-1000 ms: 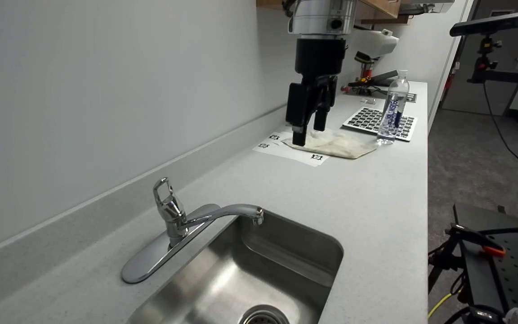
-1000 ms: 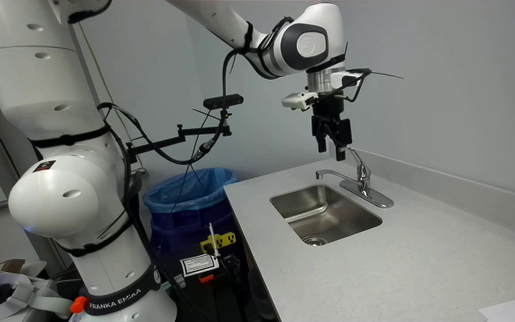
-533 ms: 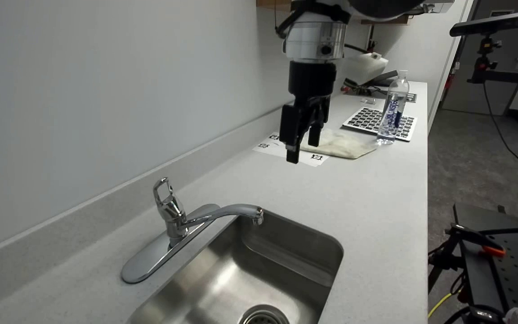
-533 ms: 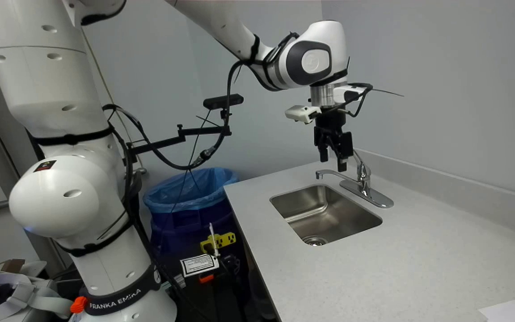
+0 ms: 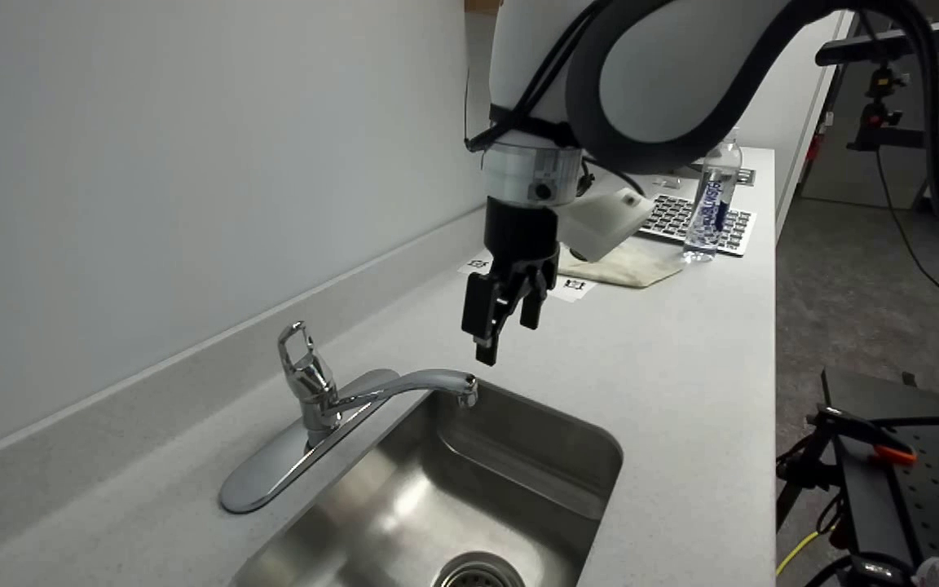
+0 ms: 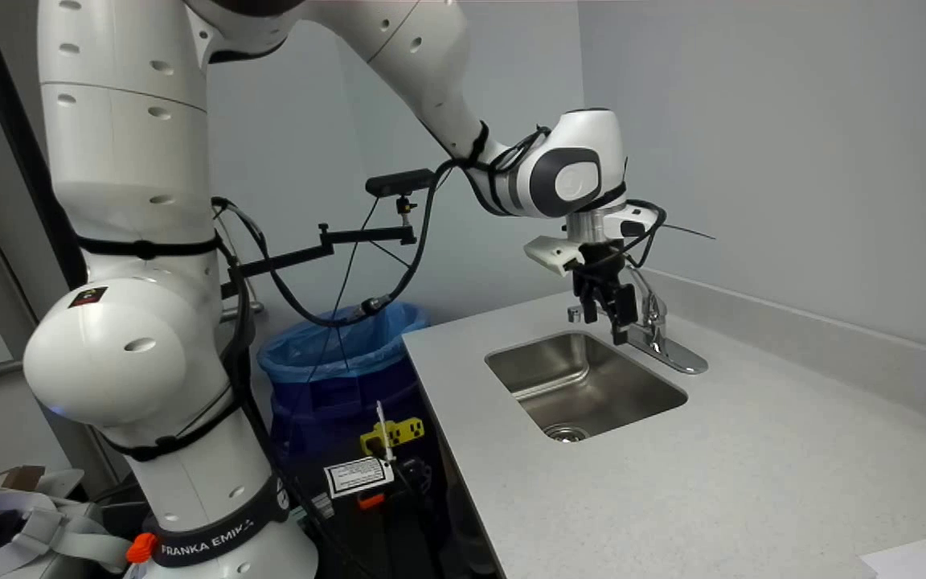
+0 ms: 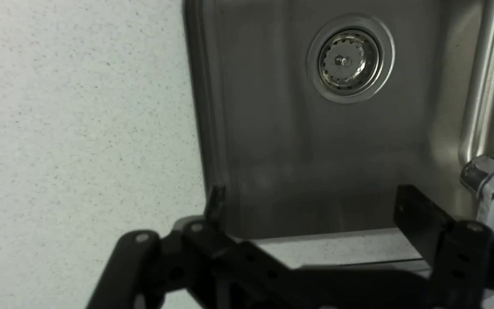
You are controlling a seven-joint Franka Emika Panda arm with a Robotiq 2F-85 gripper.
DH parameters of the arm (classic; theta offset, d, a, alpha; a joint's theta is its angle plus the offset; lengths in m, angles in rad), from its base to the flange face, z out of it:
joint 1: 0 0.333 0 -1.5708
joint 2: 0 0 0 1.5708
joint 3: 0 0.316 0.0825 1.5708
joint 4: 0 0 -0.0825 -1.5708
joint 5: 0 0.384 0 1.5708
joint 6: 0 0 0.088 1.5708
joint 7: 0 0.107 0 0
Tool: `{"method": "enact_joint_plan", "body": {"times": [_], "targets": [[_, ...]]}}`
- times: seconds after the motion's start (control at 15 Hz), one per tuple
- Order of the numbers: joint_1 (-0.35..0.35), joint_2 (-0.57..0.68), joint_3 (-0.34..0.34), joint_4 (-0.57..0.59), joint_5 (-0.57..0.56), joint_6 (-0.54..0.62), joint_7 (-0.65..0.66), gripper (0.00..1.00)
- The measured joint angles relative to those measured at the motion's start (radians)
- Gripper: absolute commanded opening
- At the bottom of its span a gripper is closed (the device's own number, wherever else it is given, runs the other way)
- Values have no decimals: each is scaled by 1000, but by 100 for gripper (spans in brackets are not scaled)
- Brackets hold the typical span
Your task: Move the faucet to the left, push the faucet handle down then to the right
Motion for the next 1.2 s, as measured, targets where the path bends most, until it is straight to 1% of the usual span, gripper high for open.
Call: {"method": "enact_joint_plan", "body": {"times": [0.2, 0.47, 0.93, 1.2], "targets": [[18, 36, 0, 15, 0, 39, 5, 100], [33, 66, -1, 31, 0, 59, 5, 100], [34, 70, 3, 31, 7, 73, 5, 100], [42, 66, 28, 31, 43, 106, 5, 100]]}}
